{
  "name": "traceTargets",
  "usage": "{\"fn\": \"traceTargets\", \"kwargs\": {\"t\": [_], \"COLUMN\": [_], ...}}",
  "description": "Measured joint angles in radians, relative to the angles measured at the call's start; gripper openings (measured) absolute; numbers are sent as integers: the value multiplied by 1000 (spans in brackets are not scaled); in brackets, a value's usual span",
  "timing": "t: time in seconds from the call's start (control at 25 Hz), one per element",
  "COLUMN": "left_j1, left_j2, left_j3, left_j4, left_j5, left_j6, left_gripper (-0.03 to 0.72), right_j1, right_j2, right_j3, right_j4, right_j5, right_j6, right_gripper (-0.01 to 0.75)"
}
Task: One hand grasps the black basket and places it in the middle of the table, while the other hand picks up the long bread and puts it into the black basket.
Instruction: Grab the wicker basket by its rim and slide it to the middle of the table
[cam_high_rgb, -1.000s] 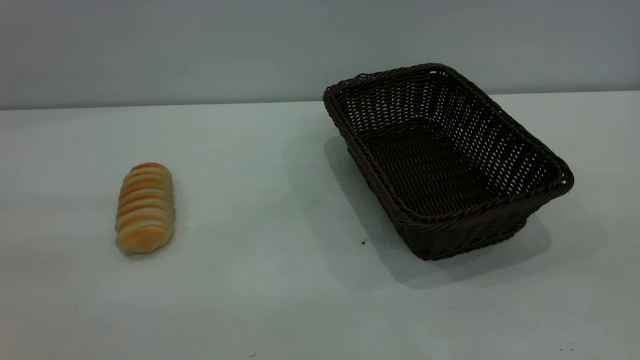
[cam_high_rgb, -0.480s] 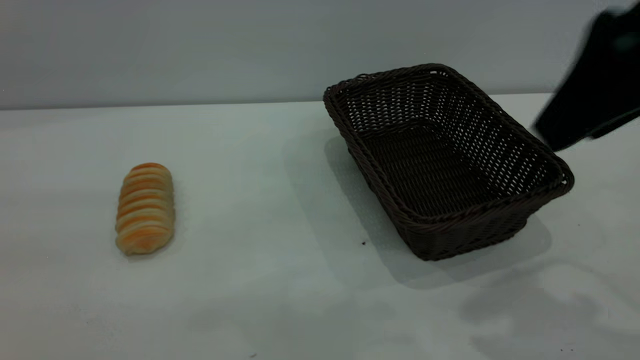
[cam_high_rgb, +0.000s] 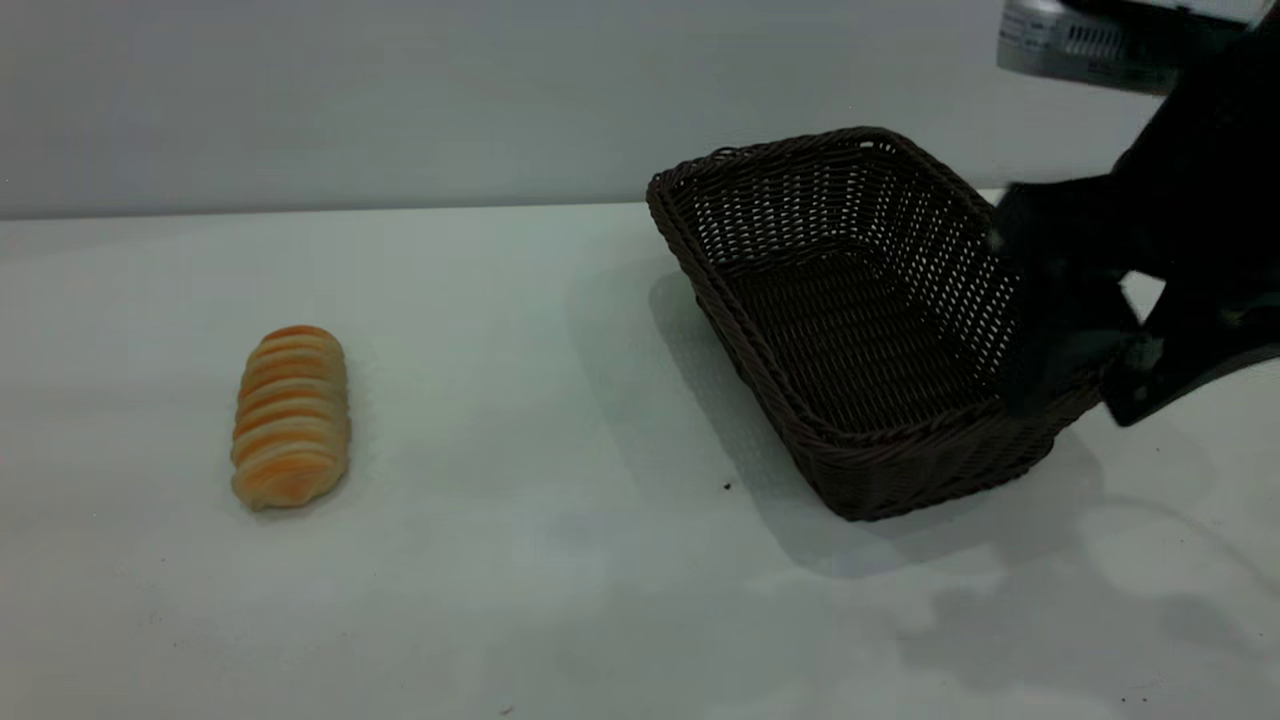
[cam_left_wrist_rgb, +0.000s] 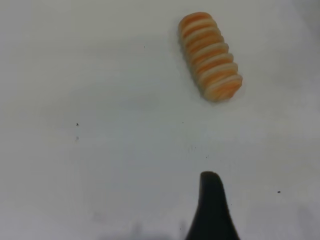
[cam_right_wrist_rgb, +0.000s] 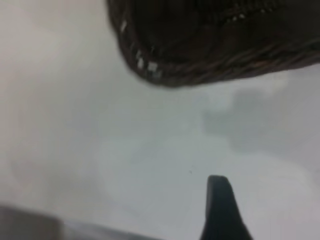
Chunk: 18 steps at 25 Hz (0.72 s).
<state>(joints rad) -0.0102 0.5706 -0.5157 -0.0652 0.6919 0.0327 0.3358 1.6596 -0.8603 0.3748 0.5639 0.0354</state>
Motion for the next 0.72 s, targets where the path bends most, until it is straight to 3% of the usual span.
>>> {"fn": "traceTargets", "kwargs": {"t": [0.36,0.72], "left_j1": [0,0], "left_j2": [0,0], "left_j3": [0,0], "left_j4": [0,0], "left_j5": [0,0], "left_j6": [0,0], "left_gripper": [585,585], "right_j1": [0,0], "right_j2": [134,223], "right_j3": [-2,-4], "right_j4": [12,20], "right_j5": [-205,-350], "right_j6": [394,613], "right_gripper": [496,496]}}
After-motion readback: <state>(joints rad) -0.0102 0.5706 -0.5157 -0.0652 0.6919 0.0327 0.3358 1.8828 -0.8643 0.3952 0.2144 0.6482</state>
